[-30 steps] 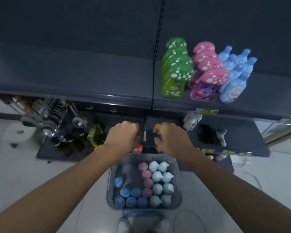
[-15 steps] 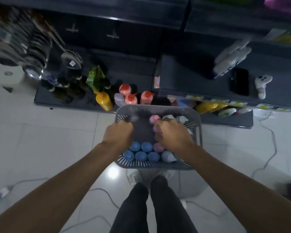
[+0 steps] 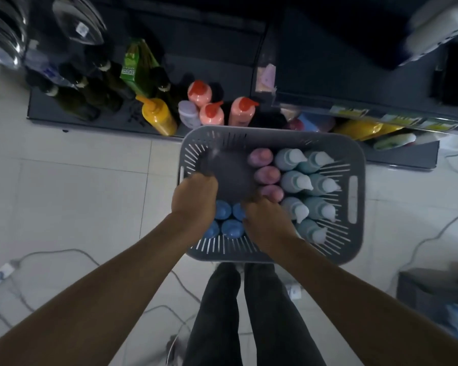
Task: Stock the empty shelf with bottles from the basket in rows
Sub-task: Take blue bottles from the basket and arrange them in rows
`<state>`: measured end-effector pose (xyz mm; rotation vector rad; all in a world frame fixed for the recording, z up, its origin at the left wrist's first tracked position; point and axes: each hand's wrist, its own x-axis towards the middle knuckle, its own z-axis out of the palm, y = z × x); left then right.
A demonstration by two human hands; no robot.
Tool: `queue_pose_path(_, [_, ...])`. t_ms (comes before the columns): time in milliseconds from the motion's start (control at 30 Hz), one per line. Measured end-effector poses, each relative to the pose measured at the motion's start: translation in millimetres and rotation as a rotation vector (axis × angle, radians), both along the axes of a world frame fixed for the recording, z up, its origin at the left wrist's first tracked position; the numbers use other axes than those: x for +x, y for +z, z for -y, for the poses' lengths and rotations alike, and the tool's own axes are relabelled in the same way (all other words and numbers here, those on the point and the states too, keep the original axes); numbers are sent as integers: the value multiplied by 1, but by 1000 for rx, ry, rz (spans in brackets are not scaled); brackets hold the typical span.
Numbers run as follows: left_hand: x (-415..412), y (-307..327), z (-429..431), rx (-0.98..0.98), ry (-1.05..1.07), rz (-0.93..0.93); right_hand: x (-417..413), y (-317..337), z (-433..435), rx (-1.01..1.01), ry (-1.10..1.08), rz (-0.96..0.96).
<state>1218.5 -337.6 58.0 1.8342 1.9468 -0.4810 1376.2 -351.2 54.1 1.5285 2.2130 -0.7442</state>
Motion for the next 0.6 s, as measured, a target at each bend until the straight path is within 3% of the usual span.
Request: queue_pose_path(600, [8, -18, -17, -45, -37, -123, -1, -23, 1, 92, -17, -39])
